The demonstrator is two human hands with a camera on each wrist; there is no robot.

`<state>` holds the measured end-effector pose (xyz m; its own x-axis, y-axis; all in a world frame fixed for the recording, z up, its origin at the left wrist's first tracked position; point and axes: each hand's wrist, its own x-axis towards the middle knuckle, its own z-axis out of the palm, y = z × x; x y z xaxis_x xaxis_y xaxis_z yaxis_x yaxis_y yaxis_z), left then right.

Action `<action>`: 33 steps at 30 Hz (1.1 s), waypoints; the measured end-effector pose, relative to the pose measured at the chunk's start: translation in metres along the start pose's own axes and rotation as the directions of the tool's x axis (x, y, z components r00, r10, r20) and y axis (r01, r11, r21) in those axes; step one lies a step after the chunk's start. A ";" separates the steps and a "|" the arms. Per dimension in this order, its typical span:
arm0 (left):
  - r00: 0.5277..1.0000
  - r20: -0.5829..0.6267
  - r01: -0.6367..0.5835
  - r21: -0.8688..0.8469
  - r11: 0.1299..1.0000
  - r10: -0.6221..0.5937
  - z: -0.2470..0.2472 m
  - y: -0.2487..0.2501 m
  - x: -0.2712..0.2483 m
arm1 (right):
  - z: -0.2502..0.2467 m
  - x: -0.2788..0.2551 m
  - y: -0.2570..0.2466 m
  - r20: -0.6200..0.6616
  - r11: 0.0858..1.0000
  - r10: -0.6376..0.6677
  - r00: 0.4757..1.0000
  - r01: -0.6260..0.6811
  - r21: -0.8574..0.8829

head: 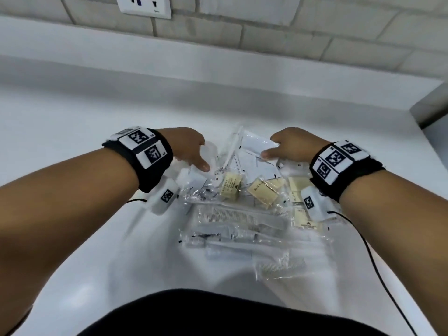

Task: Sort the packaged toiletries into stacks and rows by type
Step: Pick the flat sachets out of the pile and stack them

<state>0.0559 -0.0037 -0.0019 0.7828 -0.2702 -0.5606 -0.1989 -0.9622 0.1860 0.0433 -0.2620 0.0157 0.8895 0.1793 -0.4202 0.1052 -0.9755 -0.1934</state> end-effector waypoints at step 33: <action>0.913 -0.016 -0.400 0.151 0.904 0.407 0.000 0.048 0.003 | 0.020 -0.041 -0.010 0.117 0.997 0.068 0.991 -0.071 0.022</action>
<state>0.0484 -0.0506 0.0049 0.6435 -0.6375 -0.4236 -0.5817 -0.7671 0.2706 -0.0034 -0.2575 0.0173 0.8362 0.1264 -0.5336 0.0323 -0.9827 -0.1822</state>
